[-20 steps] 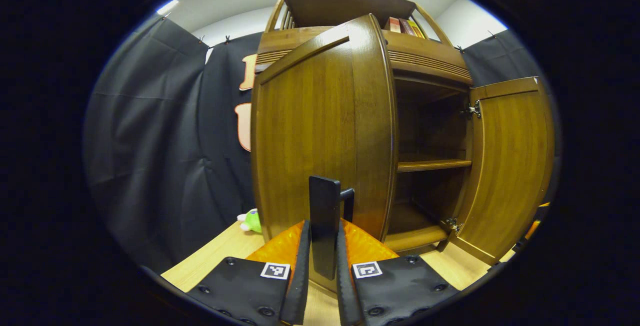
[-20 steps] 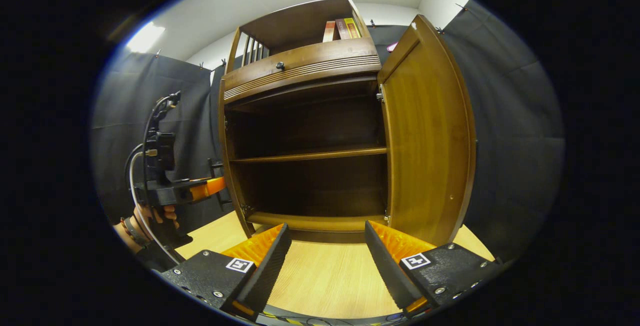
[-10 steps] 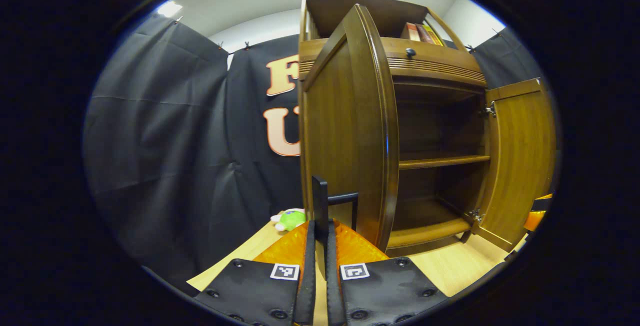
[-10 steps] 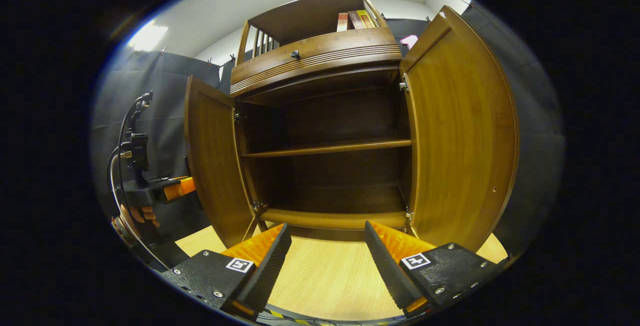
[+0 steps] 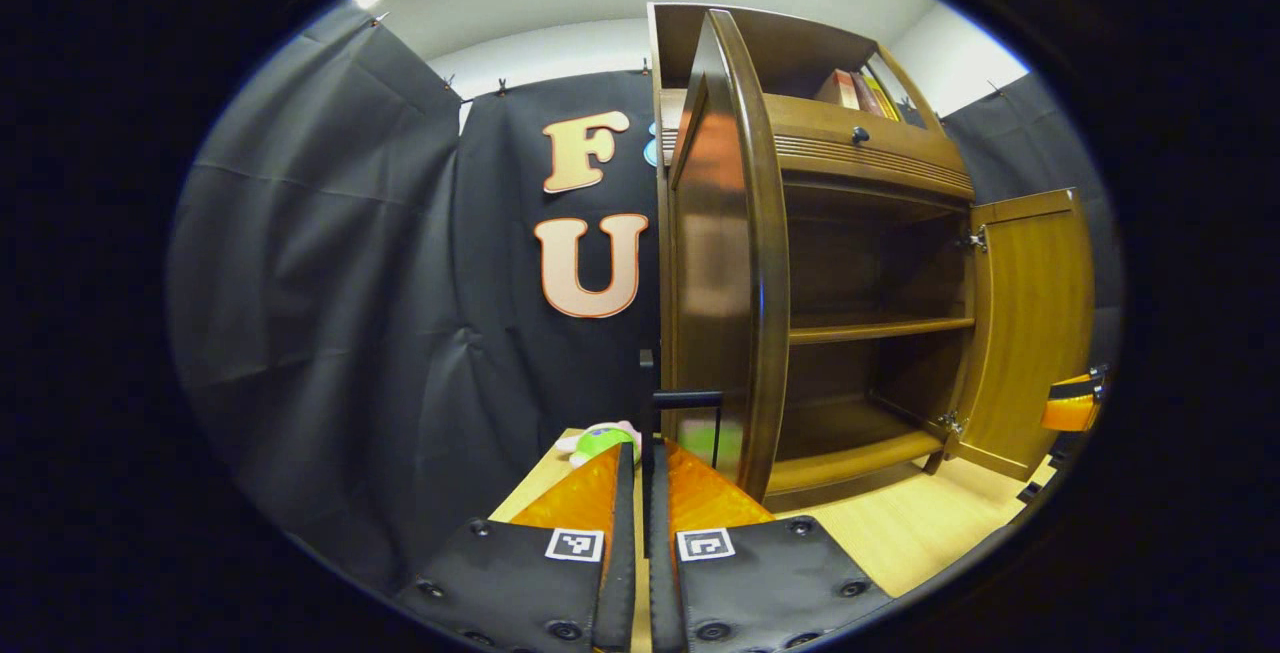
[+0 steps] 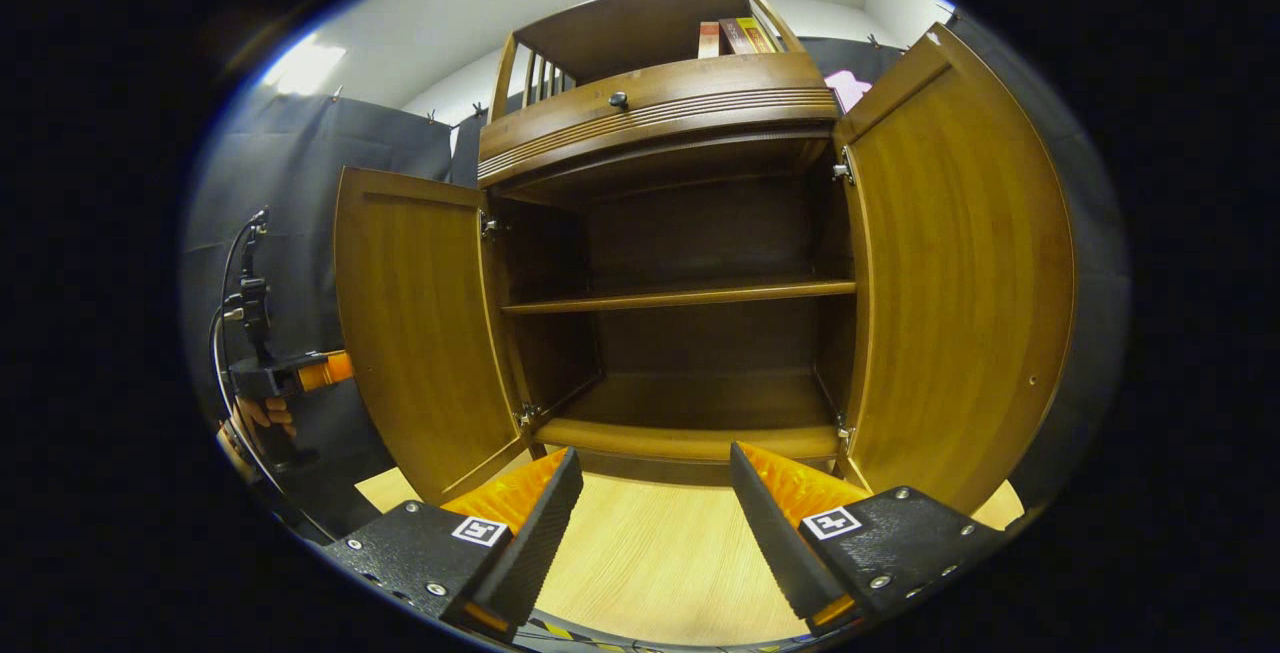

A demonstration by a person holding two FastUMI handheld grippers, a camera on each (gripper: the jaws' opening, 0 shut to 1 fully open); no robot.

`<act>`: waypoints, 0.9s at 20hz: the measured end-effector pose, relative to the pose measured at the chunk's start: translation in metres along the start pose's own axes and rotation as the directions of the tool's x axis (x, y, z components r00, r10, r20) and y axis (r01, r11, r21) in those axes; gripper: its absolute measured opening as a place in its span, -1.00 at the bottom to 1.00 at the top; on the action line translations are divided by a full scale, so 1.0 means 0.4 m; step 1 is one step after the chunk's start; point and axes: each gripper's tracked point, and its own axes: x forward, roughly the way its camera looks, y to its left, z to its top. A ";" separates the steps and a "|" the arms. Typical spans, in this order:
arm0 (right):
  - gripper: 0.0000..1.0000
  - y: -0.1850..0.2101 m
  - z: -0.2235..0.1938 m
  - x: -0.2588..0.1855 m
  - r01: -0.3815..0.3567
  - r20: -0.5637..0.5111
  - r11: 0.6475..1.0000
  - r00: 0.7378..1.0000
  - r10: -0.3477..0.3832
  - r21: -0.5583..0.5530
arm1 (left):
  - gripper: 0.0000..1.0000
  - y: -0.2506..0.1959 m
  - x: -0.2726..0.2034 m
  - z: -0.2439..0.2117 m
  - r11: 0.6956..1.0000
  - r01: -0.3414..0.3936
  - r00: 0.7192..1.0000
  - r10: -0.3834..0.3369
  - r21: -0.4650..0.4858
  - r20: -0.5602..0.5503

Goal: Open the right door of the double-door shoe cabinet with the right hand, and open the left door with the left hand.

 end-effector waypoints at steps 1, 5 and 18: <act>0.84 0.004 -0.001 -0.002 0.001 0.001 1.000 1.000 -0.001 0.000 | -0.74 0.013 -0.001 0.001 1.000 0.022 1.000 -0.022 0.003 0.003; 0.84 0.012 0.002 -0.009 0.011 0.000 1.000 1.000 -0.011 -0.002 | -0.74 0.061 0.013 -0.003 0.995 0.103 0.995 -0.103 0.012 0.000; 0.83 0.017 -0.024 -0.016 0.018 -0.032 0.999 0.999 -0.019 -0.047 | -0.75 0.086 -0.199 0.059 0.997 0.075 0.997 -0.075 0.003 0.028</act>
